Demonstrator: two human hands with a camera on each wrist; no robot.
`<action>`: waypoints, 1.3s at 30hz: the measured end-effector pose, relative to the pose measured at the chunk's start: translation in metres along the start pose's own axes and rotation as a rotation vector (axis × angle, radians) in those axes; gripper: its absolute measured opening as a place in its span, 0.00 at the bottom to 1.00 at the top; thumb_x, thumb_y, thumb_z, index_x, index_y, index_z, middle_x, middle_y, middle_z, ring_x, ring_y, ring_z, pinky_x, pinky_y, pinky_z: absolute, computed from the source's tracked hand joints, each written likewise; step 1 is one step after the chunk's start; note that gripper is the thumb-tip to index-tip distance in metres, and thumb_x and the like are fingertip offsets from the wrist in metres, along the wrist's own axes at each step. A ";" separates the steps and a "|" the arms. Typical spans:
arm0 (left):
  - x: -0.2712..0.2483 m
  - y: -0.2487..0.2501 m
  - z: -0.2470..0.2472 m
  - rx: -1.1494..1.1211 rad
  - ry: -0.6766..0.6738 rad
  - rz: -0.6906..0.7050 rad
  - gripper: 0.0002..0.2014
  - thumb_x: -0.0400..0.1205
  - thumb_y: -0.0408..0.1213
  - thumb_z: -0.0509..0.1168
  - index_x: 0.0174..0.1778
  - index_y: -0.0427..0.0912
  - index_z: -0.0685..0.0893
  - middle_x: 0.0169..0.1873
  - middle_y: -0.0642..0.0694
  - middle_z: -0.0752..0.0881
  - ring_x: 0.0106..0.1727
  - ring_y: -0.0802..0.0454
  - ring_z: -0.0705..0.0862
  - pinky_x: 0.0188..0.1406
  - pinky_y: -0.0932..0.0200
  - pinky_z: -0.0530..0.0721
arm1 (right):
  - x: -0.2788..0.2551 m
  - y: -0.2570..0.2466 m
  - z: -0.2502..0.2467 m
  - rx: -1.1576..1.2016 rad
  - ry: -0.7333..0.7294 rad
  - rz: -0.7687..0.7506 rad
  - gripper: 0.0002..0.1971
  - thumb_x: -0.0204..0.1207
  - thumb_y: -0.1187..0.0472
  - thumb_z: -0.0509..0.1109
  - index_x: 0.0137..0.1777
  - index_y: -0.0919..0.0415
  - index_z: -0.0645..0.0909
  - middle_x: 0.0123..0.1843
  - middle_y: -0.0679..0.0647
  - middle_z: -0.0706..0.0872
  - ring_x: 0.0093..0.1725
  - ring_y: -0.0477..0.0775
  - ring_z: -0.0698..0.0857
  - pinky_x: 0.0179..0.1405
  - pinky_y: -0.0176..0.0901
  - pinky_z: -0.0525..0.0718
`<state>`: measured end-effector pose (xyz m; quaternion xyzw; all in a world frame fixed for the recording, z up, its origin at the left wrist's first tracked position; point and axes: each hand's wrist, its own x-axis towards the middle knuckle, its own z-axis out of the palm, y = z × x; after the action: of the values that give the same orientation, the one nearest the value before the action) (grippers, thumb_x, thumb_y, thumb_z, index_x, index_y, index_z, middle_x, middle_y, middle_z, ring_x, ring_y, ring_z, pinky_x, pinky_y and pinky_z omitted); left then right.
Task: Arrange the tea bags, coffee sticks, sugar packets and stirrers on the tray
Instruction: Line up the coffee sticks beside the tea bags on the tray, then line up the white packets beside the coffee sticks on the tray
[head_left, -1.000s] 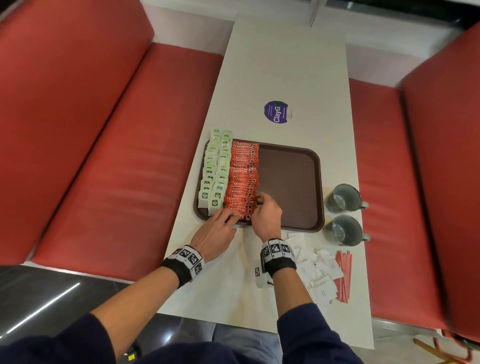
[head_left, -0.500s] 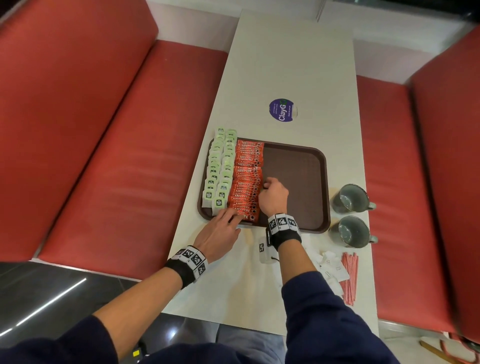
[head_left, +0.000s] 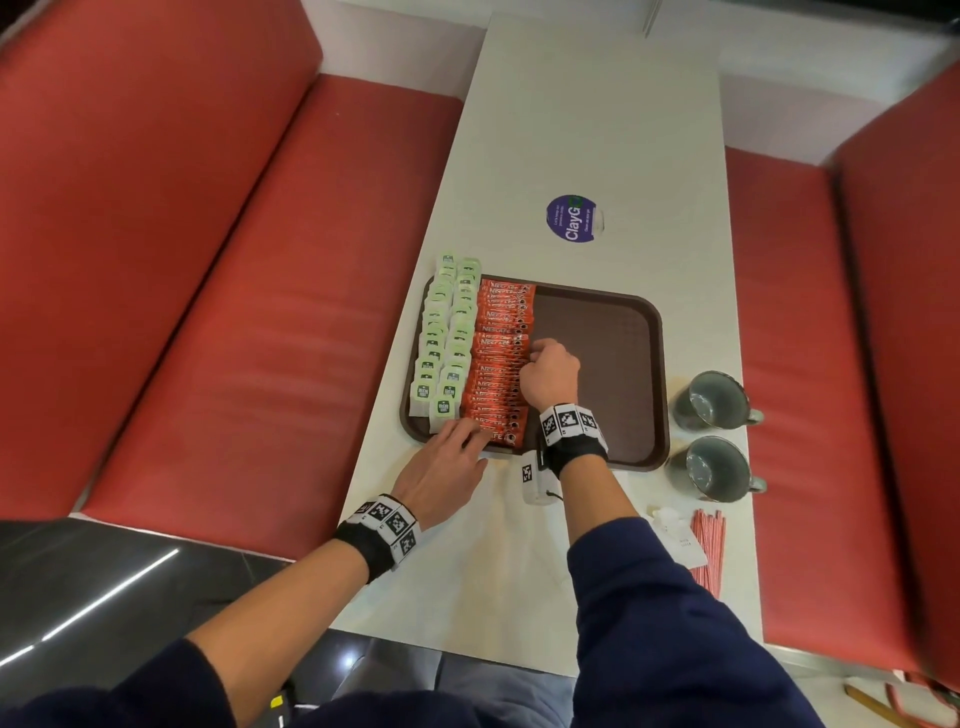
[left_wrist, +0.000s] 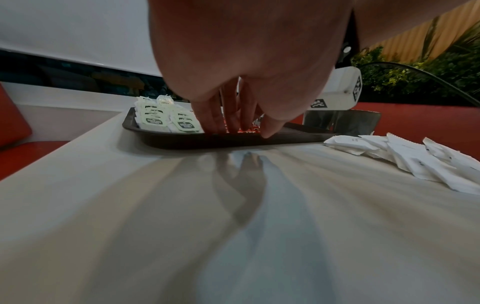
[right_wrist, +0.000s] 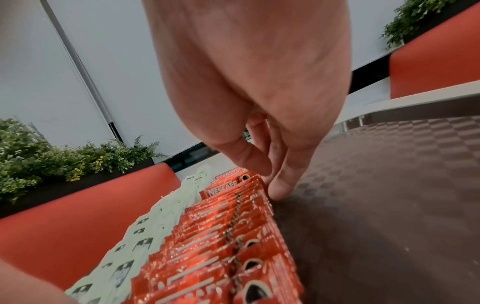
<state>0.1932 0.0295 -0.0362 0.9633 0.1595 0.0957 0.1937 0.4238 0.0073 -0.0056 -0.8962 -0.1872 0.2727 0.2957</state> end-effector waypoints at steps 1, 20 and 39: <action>0.000 0.001 -0.001 0.010 0.004 0.008 0.20 0.88 0.37 0.71 0.75 0.35 0.83 0.68 0.40 0.83 0.67 0.42 0.82 0.70 0.44 0.87 | 0.000 -0.001 0.000 -0.005 -0.001 0.006 0.21 0.89 0.70 0.63 0.80 0.64 0.80 0.74 0.63 0.87 0.76 0.64 0.84 0.72 0.55 0.84; -0.020 0.002 -0.027 -0.215 -0.083 -0.147 0.22 0.92 0.38 0.66 0.83 0.43 0.78 0.72 0.45 0.83 0.74 0.47 0.80 0.79 0.48 0.82 | -0.044 -0.019 -0.037 0.123 0.065 -0.060 0.22 0.88 0.69 0.66 0.82 0.62 0.80 0.75 0.59 0.89 0.76 0.59 0.85 0.73 0.42 0.77; -0.122 0.048 -0.045 -0.540 -0.197 -0.305 0.10 0.89 0.33 0.71 0.56 0.53 0.93 0.37 0.56 0.93 0.43 0.59 0.93 0.56 0.51 0.91 | -0.259 0.182 -0.045 -0.211 0.188 0.481 0.55 0.75 0.19 0.70 0.95 0.40 0.51 0.94 0.71 0.50 0.91 0.80 0.59 0.82 0.78 0.72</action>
<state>0.0818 -0.0389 0.0093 0.8467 0.2513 0.0106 0.4688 0.2801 -0.2777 0.0078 -0.9620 0.0320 0.2300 0.1435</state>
